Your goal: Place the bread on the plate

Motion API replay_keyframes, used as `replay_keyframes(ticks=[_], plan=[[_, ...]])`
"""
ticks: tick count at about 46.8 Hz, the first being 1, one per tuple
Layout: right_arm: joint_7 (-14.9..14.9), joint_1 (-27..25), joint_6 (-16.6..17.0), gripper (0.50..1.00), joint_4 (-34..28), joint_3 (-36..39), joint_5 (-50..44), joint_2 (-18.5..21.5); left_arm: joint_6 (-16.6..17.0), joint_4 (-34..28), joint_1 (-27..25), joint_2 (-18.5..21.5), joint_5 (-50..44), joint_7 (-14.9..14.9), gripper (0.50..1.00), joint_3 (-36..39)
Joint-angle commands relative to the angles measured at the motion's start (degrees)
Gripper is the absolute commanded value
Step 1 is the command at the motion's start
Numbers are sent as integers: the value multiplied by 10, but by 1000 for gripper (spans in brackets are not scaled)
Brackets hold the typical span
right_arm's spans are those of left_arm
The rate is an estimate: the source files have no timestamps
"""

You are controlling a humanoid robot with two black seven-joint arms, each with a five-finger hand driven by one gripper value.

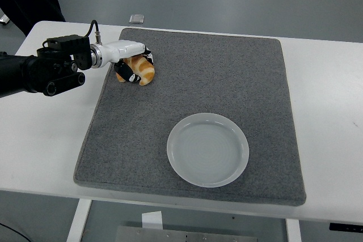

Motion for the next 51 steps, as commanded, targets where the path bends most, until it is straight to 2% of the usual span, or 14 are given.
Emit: replay_keyframes(ticks=[1,11,35,51], plan=[[0,0,0,952,0,1,0,0,0,-6,-10,1,0,-2,500,0],[0,0,0,952,0,1,0,0,1,-38,-57,10,-1,-5,500,-2],[0,0,0,952,0,0,0,0,-1,-112,-217,72,-7,-12,500,-8],[0,0,0,952,0,0,0,0,-3,-175,-249,80,-4,-34,500,-63]])
